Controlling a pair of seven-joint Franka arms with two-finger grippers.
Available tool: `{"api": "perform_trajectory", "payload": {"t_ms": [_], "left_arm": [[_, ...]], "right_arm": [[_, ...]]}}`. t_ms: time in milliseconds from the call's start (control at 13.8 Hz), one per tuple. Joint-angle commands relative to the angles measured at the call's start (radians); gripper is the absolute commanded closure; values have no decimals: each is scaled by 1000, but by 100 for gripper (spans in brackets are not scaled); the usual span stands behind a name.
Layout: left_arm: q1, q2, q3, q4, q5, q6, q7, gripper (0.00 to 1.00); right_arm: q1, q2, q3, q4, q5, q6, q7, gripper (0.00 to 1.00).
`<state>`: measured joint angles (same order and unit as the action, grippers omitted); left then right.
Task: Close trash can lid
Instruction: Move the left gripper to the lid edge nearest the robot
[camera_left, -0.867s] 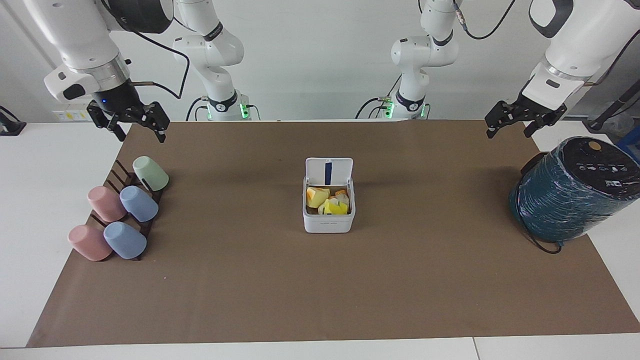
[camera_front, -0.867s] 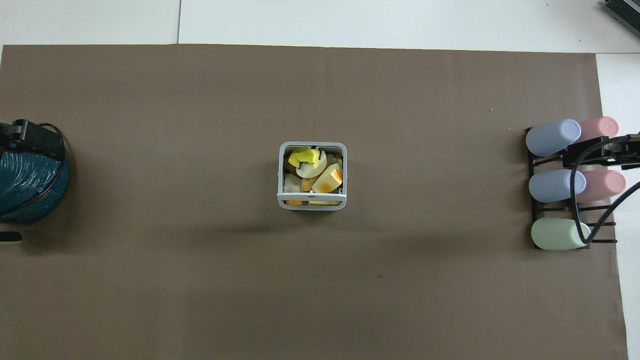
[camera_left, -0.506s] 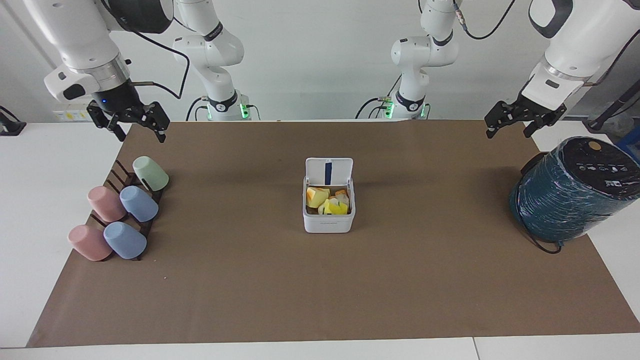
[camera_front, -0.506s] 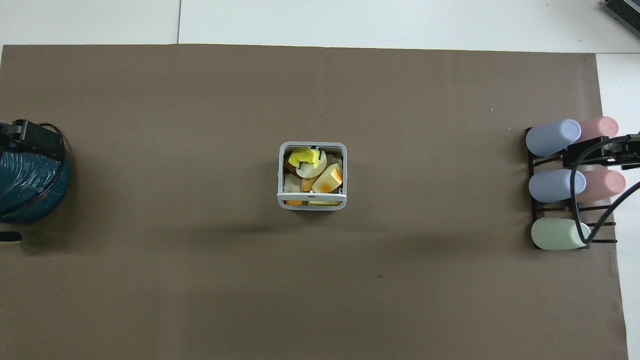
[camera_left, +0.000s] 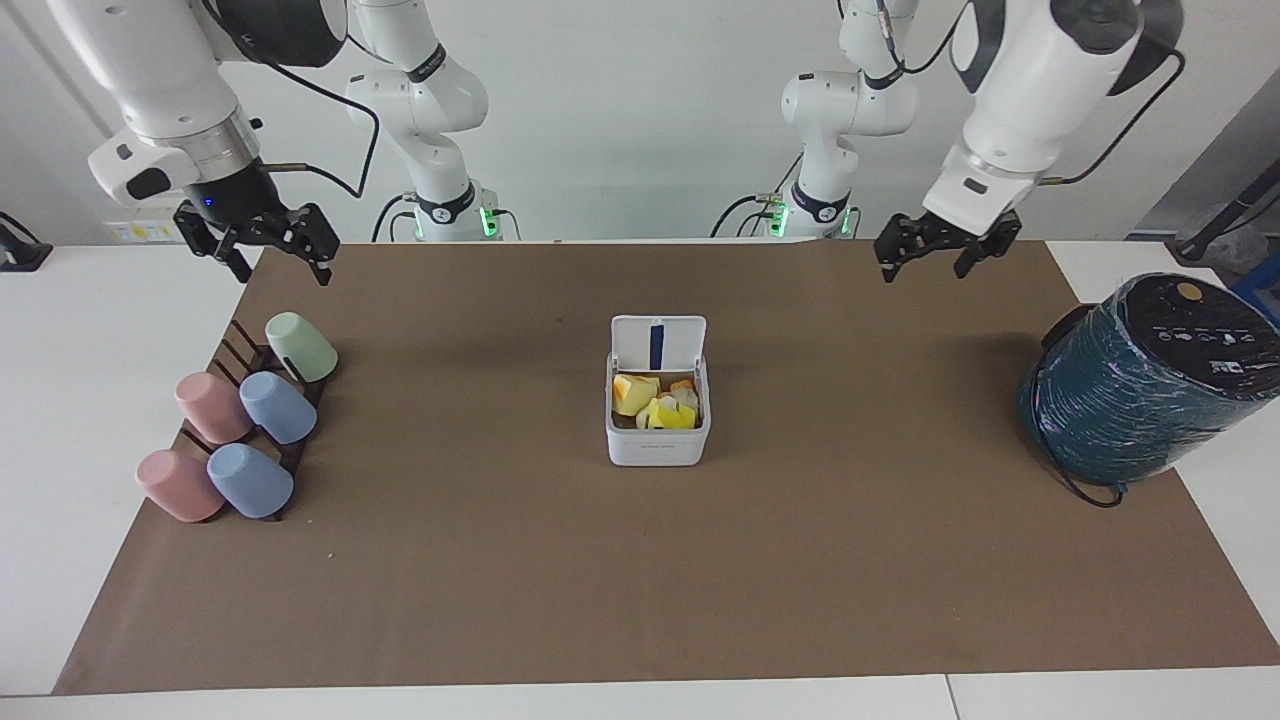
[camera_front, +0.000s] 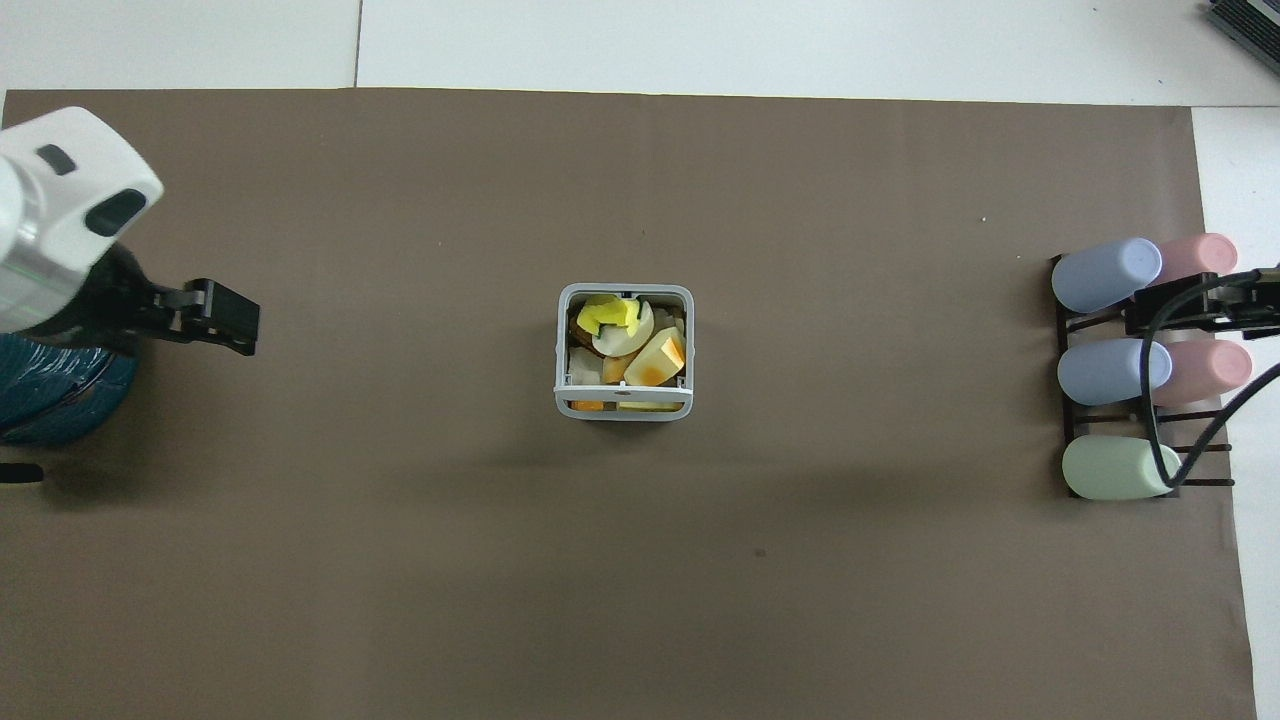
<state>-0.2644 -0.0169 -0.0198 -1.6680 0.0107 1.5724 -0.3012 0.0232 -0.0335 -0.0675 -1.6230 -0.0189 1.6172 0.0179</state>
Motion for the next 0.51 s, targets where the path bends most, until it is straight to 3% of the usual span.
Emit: {"api": "perform_trajectory", "payload": {"t_ms": [0,145,361,434], "left_arm": [[-102,-126,12,-214,8,147,-197,0],[-157,-143,11,-252,-21,191,-274,20],[-225,-170,11,-330,-89,315,-381,60],[-255,-173,12,-360,-89,369,-436,67]], "right_arm": [[-2,-28,3,-35,-10,26,-23,0],[-2,-28,3,-35,-9,26,-24,0],[-2,-28,3,-35,-9,26,-24,0],[-2,-28,3,-35,-9,26,-24,0]]}}
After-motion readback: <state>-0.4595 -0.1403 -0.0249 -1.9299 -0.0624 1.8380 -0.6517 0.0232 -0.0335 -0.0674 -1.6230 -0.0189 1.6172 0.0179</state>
